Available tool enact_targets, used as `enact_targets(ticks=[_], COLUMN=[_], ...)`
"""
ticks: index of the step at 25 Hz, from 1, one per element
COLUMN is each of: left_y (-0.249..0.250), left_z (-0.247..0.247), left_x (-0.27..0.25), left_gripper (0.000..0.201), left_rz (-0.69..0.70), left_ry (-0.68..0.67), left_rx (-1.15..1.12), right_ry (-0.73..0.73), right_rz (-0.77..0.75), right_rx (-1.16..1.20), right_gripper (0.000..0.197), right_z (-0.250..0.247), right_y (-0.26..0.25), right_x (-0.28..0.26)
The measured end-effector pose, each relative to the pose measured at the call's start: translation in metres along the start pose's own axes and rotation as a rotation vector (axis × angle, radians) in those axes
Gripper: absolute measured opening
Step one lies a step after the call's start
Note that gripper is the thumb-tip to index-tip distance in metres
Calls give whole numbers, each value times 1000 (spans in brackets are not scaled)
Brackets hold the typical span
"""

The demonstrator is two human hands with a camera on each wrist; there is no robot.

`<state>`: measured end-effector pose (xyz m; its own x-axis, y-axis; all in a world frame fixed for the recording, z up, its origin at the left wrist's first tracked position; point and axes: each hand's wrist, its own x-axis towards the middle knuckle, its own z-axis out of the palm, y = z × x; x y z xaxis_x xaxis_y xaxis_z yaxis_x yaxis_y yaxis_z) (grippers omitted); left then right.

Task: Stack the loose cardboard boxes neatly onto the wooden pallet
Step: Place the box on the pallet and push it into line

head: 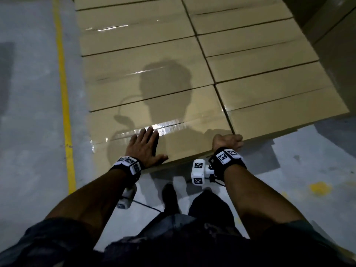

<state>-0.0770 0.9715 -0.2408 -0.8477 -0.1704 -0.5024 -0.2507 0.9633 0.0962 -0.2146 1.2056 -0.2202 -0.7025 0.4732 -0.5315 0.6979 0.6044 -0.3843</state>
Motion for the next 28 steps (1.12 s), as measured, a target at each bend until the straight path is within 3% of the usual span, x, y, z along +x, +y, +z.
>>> enact_targets(ticks=[4, 8, 12, 17, 22, 28], left_y=[-36, -69, -96, -116, -126, -132], left_z=[-9, -15, -20, -21, -20, -9], left_x=[2, 14, 21, 38, 46, 59], left_gripper=[94, 98, 110, 119, 119, 113], left_rz=[-273, -646, -990, -1083, -1095, -1126], left_ry=[83, 135, 154, 161, 144, 238], left_rx=[-263, -493, -723, -882, -887, -831], right_ry=[-57, -63, -72, -20, -11, -14], right_rz=[-298, -621, -661, -682, -676, -609], right_rx=[-209, -385, -454, -508, -518, -459], right_gripper=[58, 63, 70, 70, 74, 84], right_z=[20, 36, 43, 50, 55, 56], right_y=[-24, -55, -88, -122, -138, -144], right_x=[-5, 9, 33, 60, 73, 76])
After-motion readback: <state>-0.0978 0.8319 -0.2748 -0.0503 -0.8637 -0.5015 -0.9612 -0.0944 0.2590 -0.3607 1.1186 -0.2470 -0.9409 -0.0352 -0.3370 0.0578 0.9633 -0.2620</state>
